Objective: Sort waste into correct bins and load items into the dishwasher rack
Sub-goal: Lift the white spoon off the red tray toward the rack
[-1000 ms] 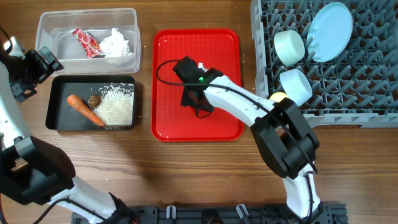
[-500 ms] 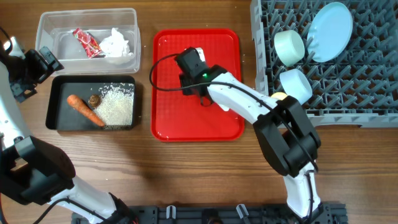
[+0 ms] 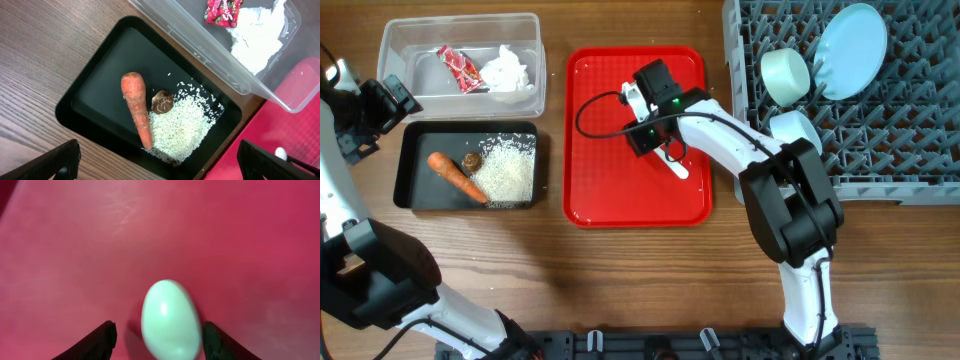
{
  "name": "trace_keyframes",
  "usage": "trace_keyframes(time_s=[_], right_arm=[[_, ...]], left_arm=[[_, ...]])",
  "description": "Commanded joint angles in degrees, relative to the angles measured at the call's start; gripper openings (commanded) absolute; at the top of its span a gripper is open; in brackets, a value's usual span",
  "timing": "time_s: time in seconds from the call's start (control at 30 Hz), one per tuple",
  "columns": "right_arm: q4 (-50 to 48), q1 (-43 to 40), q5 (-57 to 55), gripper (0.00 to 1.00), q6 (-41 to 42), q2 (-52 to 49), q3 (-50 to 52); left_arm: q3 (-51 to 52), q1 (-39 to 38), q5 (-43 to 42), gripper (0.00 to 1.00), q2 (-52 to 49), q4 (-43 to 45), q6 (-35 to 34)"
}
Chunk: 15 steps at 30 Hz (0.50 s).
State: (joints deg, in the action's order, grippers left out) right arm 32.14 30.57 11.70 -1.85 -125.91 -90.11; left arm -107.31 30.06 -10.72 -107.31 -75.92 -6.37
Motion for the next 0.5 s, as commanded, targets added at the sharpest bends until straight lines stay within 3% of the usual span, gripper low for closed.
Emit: trace_keyframes(time_s=[0.0,0.07,0.1,0.2,0.47], right_arm=[[0.94,0.63,8.33,0.56,0.79,-4.0,0.87],[0.94,0.52,8.33,0.45,1.31,-4.13,0.87],[0.85,0.42,8.31,0.34,2.03,-4.13,0.87],[0.63,0.11,8.33,0.18,2.1,-4.13,0.87],[4.24,0.11,7.65,0.21,1.79,-3.85,-1.05]], left_arm=[[-0.37,0.0,-0.09,1.0,1.55,0.0,-0.09],[-0.37,0.0,-0.09,1.0,1.55,0.0,-0.09],[-0.37,0.0,-0.09,1.0,1.55,0.0,-0.09],[-0.37,0.0,-0.09,1.0,1.55,0.0,-0.09],[-0.37,0.0,-0.09,1.0,1.55,0.0,-0.09]])
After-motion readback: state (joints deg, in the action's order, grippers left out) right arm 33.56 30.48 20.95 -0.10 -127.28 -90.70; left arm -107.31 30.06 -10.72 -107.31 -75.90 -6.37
